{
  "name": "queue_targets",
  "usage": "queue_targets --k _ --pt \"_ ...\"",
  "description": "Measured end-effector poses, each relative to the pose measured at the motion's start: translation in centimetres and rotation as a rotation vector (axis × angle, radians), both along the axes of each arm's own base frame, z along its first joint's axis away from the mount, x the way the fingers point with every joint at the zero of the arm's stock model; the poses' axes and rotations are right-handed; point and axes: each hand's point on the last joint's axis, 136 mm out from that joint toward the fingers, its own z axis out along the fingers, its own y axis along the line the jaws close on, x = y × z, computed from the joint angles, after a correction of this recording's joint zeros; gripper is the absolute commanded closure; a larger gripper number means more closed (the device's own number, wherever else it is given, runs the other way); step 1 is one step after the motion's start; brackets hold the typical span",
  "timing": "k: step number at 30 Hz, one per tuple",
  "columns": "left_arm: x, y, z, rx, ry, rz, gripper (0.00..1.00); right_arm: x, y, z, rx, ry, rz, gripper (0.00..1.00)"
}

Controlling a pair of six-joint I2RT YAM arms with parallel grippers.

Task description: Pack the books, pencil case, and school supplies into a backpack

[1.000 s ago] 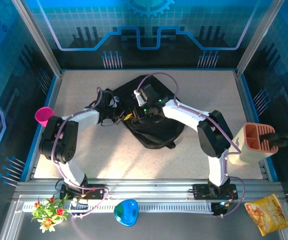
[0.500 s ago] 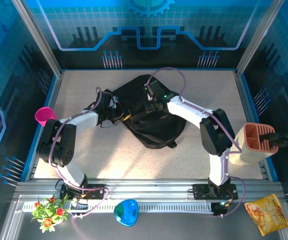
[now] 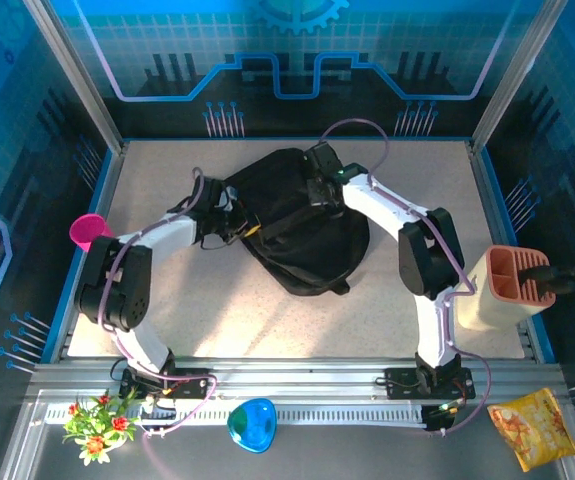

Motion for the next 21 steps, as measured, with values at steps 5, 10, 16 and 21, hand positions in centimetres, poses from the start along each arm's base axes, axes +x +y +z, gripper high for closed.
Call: queue_targets --k 5,10,16,21 --pt "3.2 0.8 1.2 0.087 -0.064 0.019 0.54 -0.7 -2.9 2.1 0.034 -0.023 -0.060 0.34" --pt "3.8 4.1 3.9 0.267 -0.179 0.096 0.22 -3.7 -7.5 7.2 0.066 -0.129 -0.120 0.02" --pt "0.2 10.0 8.4 0.517 -0.382 0.235 0.01 -8.2 -13.5 10.3 0.021 -0.307 -0.208 0.00" --pt "-3.3 14.6 7.1 0.737 -0.450 0.324 0.01 -11.8 -17.9 6.5 -0.073 -0.339 -0.279 0.00"
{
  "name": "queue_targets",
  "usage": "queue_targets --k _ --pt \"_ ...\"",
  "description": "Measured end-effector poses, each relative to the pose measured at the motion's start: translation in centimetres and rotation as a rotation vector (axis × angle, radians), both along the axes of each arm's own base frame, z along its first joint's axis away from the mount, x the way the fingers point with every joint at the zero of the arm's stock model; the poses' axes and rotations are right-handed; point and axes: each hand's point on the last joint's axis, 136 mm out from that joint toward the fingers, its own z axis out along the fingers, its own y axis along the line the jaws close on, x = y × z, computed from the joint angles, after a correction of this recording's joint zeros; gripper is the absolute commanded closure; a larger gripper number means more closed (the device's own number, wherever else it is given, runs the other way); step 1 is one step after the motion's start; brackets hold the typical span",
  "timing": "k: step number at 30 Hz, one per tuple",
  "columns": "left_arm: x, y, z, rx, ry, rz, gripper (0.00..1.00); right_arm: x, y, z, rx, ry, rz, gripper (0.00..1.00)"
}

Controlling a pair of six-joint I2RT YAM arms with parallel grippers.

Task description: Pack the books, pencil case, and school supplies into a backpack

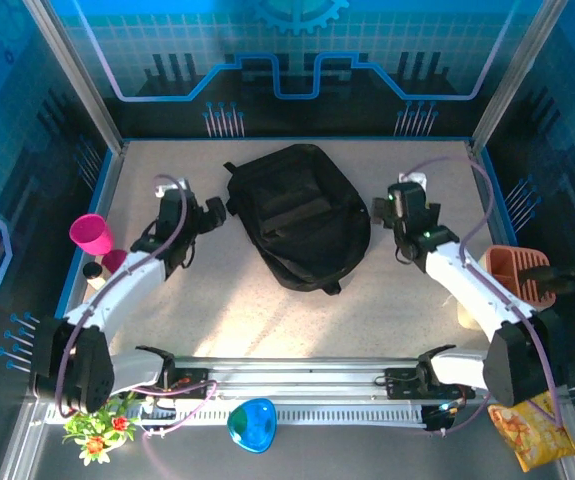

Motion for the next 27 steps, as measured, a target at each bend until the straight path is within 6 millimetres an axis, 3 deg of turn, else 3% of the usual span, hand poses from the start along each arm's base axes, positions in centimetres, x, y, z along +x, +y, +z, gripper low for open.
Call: queue_targets --k 3,8,15,20,27 --pt "-1.9 2.4 -2.2 0.115 0.008 0.060 0.01 -2.2 -2.4 -3.1 -0.033 0.034 -0.052 0.00" --pt "-3.7 5.8 -4.5 0.243 0.014 0.142 0.01 -3.8 -5.5 -6.2 -0.082 0.034 -0.134 0.00" --pt "-2.4 6.9 -6.2 0.277 -0.039 0.121 0.01 -2.6 -6.0 -9.8 -0.119 0.017 -0.073 0.00" --pt "-1.2 5.4 -7.1 0.264 -0.085 0.005 0.01 -0.6 -4.4 -8.9 -0.110 -0.093 0.043 0.00" --pt "0.1 3.8 -5.9 0.230 -0.211 -0.103 0.01 1.0 -3.6 -7.7 -0.049 -0.228 0.131 0.00"
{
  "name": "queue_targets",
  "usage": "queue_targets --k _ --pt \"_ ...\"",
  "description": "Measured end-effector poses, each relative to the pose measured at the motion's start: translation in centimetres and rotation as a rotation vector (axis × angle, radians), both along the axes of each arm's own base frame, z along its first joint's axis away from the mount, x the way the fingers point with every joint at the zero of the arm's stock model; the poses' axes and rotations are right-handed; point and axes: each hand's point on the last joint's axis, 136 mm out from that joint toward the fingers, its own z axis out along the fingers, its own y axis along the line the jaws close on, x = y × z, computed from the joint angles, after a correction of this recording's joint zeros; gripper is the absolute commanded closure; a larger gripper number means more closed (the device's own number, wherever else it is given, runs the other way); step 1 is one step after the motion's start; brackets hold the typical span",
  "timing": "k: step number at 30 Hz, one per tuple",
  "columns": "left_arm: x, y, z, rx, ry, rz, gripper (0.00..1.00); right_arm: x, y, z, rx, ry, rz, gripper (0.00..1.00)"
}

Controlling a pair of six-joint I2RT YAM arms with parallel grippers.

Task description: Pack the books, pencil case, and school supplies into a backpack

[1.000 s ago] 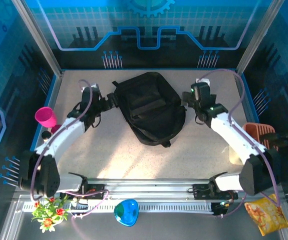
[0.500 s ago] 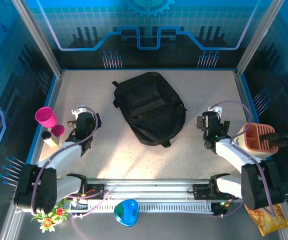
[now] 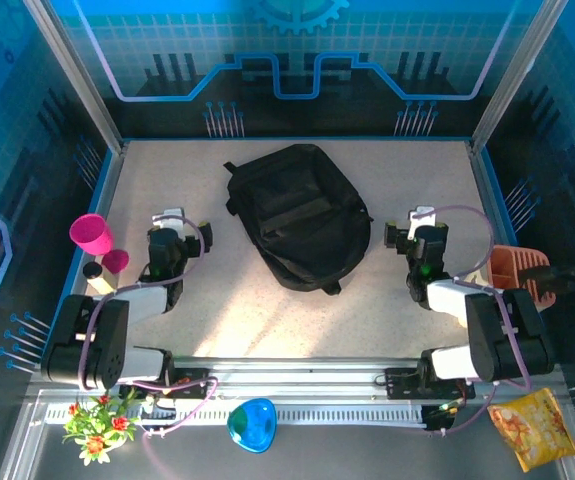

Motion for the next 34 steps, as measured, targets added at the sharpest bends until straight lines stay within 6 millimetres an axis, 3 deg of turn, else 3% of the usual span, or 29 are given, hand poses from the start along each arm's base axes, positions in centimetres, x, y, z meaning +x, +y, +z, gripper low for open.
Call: queue_targets --k 4,12,34 --pt "0.8 -0.3 -0.5 -0.008 -0.021 -0.042 0.01 0.2 0.8 -1.4 0.018 0.003 0.048 0.00" --pt "1.1 -0.7 -3.5 -0.019 0.040 -0.067 0.01 0.9 1.7 -2.3 0.013 -0.002 0.101 0.00" --pt "1.9 -0.9 -2.4 -0.020 0.009 -0.081 0.01 1.5 1.8 -1.7 0.004 -0.014 0.104 0.00"
